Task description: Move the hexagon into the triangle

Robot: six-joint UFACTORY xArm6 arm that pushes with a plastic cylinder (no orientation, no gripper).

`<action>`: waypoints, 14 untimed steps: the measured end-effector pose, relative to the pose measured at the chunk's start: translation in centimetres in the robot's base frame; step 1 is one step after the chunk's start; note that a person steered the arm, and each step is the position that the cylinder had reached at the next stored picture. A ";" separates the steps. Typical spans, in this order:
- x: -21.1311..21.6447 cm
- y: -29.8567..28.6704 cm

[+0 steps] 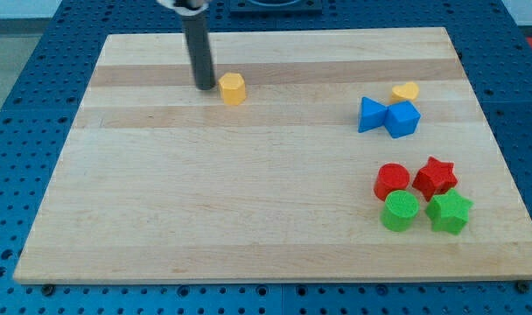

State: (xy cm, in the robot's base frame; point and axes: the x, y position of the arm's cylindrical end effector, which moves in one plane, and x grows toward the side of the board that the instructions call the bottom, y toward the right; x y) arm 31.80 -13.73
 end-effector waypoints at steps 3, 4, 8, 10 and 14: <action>1.4 8.0; 1.4 11.8; 2.2 12.3; 4.2 15.3; -0.9 17.9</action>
State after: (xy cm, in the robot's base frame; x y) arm 30.86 4.17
